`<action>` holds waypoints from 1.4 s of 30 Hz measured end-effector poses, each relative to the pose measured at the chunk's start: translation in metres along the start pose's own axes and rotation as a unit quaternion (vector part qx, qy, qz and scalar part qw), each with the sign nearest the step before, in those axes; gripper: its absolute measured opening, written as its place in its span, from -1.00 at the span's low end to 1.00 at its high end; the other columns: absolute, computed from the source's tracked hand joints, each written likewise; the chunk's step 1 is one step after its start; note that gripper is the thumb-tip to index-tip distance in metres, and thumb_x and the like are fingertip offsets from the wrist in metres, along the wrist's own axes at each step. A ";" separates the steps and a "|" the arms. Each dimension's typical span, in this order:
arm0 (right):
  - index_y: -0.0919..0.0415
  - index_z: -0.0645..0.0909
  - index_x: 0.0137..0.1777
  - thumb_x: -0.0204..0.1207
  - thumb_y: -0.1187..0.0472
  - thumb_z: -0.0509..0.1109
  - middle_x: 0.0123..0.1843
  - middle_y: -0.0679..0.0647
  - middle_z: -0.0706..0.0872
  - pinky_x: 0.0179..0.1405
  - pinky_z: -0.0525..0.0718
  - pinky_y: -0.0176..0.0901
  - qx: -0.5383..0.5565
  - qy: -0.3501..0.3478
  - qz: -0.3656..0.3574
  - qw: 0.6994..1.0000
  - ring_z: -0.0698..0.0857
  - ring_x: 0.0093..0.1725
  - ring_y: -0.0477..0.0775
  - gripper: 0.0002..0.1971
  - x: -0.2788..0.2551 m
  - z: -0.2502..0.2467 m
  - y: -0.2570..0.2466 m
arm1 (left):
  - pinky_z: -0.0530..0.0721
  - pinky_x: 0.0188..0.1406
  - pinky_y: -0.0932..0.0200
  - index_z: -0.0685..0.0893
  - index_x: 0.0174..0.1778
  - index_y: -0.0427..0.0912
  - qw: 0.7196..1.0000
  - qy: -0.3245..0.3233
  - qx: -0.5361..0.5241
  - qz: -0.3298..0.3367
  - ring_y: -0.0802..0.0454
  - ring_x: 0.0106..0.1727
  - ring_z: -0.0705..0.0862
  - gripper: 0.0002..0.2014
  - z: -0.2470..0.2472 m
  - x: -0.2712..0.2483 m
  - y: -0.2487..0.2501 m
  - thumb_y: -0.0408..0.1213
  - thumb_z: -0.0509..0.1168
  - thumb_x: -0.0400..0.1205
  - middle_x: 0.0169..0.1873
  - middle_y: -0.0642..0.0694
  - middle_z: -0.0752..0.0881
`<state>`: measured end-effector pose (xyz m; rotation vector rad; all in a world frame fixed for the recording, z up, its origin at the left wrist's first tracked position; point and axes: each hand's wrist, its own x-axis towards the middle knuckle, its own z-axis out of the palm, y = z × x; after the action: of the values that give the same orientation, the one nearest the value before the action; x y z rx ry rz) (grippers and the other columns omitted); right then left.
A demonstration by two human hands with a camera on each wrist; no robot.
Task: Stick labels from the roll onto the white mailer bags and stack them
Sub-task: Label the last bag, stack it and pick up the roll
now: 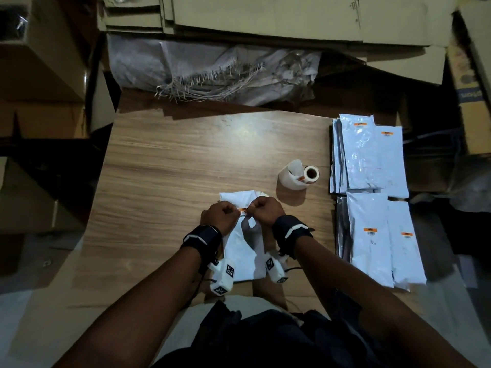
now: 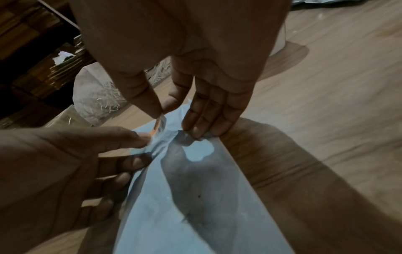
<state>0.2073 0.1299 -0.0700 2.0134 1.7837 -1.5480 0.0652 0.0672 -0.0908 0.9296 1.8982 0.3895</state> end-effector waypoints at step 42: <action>0.29 -0.09 0.72 0.51 -0.20 -0.21 0.75 0.25 -0.15 0.61 0.22 0.22 -0.338 0.049 -0.112 0.933 -0.06 0.72 0.32 -0.16 -0.024 0.047 0.039 | 0.09 0.60 -0.24 -0.11 0.72 -0.17 0.917 0.056 0.372 0.135 -0.20 0.71 -0.05 -0.23 0.011 -0.015 -0.035 0.15 0.03 0.71 0.71 -0.19 -0.19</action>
<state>0.2110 0.0712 -0.0990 1.6015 2.2325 -0.6925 0.0629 0.0312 -0.1083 1.7088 2.0550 -0.1568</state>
